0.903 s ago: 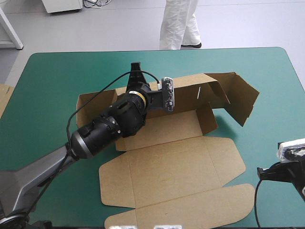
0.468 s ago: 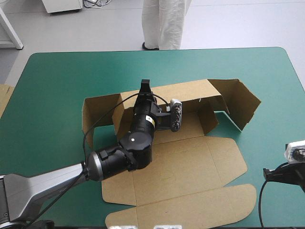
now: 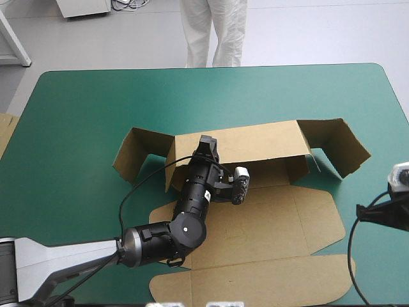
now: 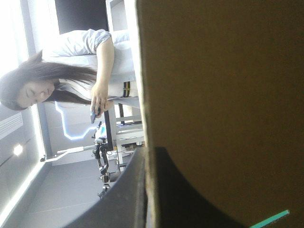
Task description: Fold the box
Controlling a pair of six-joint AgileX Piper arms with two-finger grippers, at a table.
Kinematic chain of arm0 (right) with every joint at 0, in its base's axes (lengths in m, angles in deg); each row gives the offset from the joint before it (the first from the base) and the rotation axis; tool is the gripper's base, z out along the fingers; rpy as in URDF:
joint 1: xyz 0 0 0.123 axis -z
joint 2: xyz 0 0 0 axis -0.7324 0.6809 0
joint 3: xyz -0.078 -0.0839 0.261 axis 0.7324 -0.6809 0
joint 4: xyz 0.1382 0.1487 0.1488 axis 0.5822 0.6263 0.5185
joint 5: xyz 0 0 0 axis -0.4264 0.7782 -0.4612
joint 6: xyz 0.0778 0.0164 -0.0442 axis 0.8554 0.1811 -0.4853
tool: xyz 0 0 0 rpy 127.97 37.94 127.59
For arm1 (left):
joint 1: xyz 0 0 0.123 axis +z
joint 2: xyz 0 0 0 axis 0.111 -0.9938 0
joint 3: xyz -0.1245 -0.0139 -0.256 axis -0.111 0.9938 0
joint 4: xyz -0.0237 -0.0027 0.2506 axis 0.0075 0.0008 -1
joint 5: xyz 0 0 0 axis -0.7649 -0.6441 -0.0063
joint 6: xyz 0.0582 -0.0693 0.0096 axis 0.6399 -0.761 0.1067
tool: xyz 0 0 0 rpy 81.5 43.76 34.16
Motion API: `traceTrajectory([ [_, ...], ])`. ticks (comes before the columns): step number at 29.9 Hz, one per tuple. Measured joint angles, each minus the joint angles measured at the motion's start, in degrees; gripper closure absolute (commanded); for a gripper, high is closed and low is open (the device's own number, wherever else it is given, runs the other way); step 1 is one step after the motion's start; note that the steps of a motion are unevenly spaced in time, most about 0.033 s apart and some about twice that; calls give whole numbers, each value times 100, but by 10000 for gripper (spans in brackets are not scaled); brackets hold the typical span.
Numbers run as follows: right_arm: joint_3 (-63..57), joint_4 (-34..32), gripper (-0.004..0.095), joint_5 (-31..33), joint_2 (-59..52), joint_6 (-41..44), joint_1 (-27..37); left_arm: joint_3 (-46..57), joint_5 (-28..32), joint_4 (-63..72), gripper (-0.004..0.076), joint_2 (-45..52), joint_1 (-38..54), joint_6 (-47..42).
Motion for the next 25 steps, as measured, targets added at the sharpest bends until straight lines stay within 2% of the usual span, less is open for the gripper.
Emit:
traceTrajectory([
  [9, 1471, -195, 927, 170, 1762, 0, 0, 39, -26, -63, 734, 7, 7, -338],
  [15, 2225, -35, 927, 251, 2895, -34, 56, 47, -35, -86, 734, 7, 7, -397],
  [18, 2701, 665, 928, 285, 3459, -328, 399, 47, -35, -86, 734, 7, 7, -403],
  [23, 3510, 2948, 927, 572, 4462, -1408, 1720, 47, -41, -46, 734, 7, 7, -403],
  [25, 3637, 3520, 927, 583, 4755, -1732, 2210, 47, -52, -46, 734, 7, 7, -407],
])
